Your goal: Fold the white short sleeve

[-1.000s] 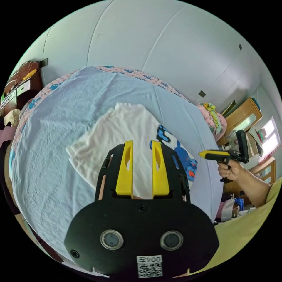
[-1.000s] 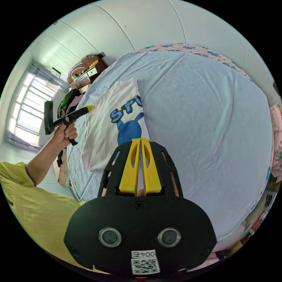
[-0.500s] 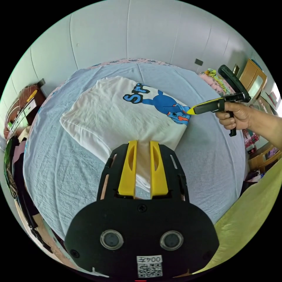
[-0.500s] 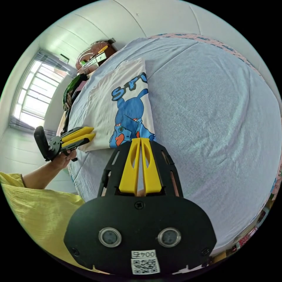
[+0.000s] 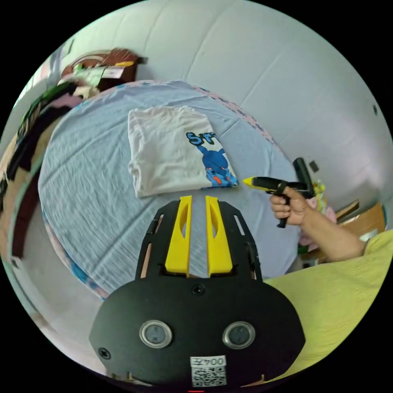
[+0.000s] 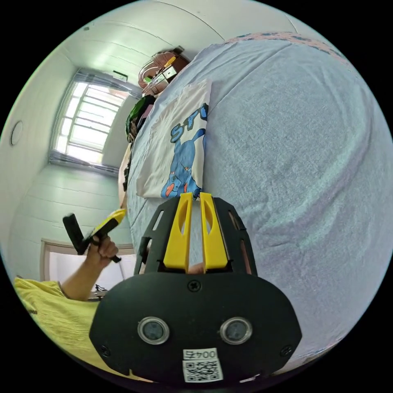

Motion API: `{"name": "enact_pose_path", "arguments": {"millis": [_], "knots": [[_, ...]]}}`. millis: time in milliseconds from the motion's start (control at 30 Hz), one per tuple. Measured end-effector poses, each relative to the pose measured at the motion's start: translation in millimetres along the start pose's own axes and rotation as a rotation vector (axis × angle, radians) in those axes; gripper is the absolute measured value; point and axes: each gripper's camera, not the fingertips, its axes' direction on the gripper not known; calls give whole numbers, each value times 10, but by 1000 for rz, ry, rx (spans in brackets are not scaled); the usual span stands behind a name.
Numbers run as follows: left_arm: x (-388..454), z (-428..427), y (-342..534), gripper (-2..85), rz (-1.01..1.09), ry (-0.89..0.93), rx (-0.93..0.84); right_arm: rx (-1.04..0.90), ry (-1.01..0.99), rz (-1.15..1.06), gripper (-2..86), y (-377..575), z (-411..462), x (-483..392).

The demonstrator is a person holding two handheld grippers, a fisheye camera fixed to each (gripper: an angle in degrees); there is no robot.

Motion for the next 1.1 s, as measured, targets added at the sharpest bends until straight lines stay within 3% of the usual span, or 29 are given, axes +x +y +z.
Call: {"name": "enact_pose_path", "arguments": {"millis": [167,267,600,800,1100], "knots": [[-598,-95,385,72,-361,356,49,14,-134,114,60,-110,-65,371],[-846,-22,456,77,-431,472,65,-2,-131,141,65,-159,-54,498],[-1102,417,476,125,-582,640,36,-29,-134,111,69,-262,-92,677],[-1130,782,548,144,-721,688,18,-88,-109,67,26,-487,-127,686],[-1154,1044,596,205,-954,785,317,-150,-248,10,2,-1101,-516,428]]}}
